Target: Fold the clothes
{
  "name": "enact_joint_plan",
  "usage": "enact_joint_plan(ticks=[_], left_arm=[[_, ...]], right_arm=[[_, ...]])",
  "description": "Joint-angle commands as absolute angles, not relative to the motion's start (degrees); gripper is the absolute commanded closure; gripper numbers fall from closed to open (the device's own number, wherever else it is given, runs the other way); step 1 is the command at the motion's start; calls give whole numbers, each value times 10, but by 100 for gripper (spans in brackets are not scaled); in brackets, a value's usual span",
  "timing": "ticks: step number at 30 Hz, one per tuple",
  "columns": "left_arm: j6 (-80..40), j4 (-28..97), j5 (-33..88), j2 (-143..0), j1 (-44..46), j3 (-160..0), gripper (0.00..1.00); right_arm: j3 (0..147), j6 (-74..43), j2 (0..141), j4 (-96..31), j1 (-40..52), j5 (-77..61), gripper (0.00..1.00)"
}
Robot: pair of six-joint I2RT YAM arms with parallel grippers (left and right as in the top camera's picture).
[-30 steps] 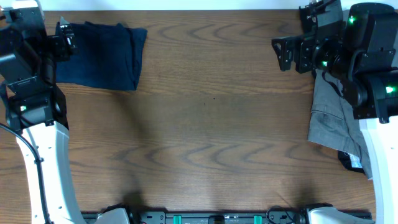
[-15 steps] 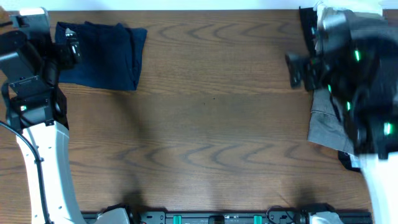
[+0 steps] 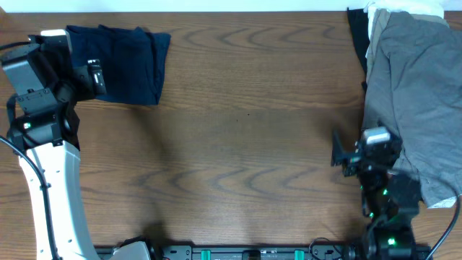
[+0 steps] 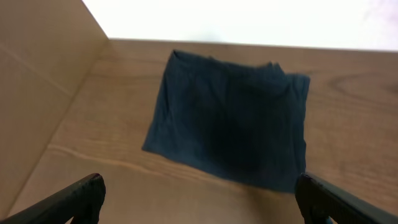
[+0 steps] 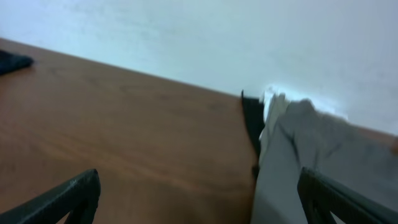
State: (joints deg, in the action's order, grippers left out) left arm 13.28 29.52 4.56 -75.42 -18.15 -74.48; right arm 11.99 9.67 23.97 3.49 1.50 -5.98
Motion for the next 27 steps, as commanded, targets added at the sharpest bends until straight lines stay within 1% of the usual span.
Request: enact_joint_plan(ticks=[1, 7, 13, 17, 27], left_arm=[[126, 310, 48, -750, -180, -745, 2], [126, 315, 48, -750, -180, -745, 2], [126, 315, 47, -750, -180, -745, 2], [126, 315, 47, -750, -180, -745, 2], [126, 315, 47, -750, -180, -745, 2]], right_arm=[[67, 81, 171, 41, 11, -64, 1], [5, 82, 90, 41, 11, -78, 1], [3, 81, 39, -34, 11, -93, 1], [3, 81, 8, -34, 11, -93, 1], [3, 82, 7, -34, 11, -93, 1]])
